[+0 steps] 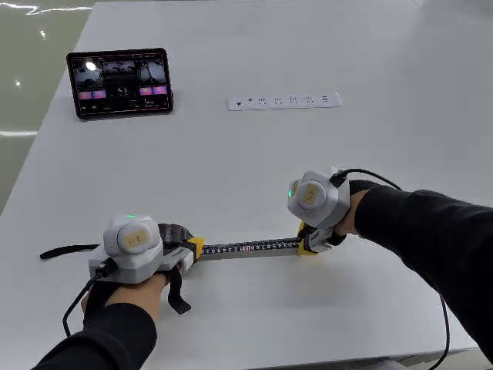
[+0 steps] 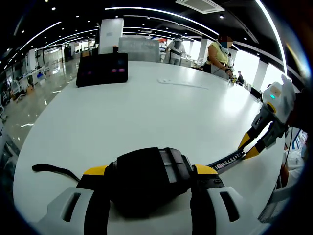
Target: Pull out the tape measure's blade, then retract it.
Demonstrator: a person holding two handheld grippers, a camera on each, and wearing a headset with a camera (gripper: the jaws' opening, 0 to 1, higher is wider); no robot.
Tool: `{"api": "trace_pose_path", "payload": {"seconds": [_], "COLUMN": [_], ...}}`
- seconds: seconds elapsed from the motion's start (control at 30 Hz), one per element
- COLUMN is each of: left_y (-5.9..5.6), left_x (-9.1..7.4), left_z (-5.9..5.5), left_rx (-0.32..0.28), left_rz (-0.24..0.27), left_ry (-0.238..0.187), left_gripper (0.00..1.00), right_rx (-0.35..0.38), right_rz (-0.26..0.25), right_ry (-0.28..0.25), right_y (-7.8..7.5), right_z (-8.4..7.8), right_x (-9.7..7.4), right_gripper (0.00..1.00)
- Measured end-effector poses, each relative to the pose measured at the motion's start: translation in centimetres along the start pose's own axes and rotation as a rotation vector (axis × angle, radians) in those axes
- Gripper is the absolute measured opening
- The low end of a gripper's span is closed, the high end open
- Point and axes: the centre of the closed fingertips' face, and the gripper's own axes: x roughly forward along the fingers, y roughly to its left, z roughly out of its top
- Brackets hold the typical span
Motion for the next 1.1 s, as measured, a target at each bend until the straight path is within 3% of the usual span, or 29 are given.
{"api": "trace_pose_path", "payload": {"seconds": [1.1], "left_y": [-0.05], "left_x": [0.02], "left_z": [-0.03], "left_rx": [0.004], "left_rz": [0.004], "left_ry": [0.002], "left_gripper": [0.63], "right_rx": [-0.005], "right_rz": [-0.005], "right_ry": [0.023], "right_y": [0.1], "right_z": [0.95], "right_x": [0.3], "right_gripper": [0.1]}}
